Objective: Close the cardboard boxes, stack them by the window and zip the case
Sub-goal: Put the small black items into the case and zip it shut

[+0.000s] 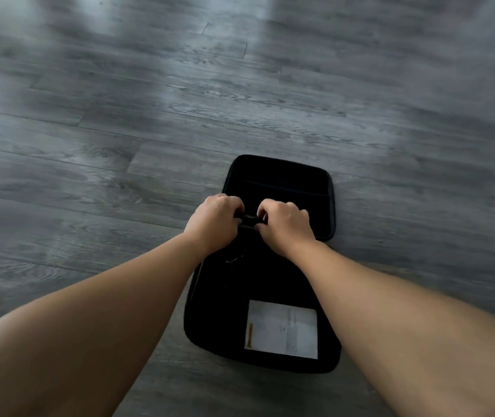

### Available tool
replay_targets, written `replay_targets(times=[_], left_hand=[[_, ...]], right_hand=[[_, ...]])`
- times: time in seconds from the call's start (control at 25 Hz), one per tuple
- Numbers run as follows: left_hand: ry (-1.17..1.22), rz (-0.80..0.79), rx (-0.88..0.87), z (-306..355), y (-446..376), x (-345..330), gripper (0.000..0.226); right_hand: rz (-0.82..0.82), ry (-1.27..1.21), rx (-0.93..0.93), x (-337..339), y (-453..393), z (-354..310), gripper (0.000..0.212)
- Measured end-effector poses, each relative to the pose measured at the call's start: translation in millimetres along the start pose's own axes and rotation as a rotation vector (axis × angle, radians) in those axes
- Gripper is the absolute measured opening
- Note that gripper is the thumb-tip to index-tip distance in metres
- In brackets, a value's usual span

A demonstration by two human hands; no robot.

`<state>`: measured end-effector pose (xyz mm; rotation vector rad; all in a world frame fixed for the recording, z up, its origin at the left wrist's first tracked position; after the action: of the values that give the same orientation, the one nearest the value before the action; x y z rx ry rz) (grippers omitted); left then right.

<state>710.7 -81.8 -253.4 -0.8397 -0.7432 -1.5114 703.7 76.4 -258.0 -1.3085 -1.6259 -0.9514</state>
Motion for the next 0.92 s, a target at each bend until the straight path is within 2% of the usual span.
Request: replay_targets(times=[0.2, 0.36, 0.44, 0.68, 0.84, 0.92], left_hand=[[0.044, -0.174, -0.061, 38.6, 12.2, -38.3, 0.029], [0.037, -0.277, -0.051, 41.9, 14.7, -56.8, 0.028], [0.041, -0.245, -0.015, 36.4, 8.9, -53.9, 0.019], [-0.007, -0.028, 0.095, 6.1, -14.9, -27.0, 0.005], [-0.034, 0.09, 0.317, -24.4, -35.0, -17.0, 0.029], [0.065, 0.055, 0.445, -36.2, -40.0, -21.1, 0.023]], right_hand=[[-0.055, -0.06, -0.175, 5.3, 39.9, 54.0, 0.013], [-0.111, -0.088, -0.187, 1.9, 53.5, 79.0, 0.019], [-0.098, -0.114, -0.199, 3.5, 53.9, 85.1, 0.021], [0.136, -0.122, -0.296, 17.1, 37.8, 104.2, 0.023], [0.187, -0.118, -0.488, 23.3, 11.0, 117.0, 0.026], [0.161, -0.145, -0.606, 19.7, 4.0, 120.6, 0.041]])
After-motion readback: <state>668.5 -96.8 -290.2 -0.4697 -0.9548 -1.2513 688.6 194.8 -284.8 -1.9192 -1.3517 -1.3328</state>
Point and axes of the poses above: each hand's wrist, its own y-axis away from the middle knuckle, its own x-axis out of the back of the hand, z = x × y, the point moved 3 cm from there along -y, towards the middle knuckle, and after that the axes turned 4 degrees about z, right-handed, at the moved point
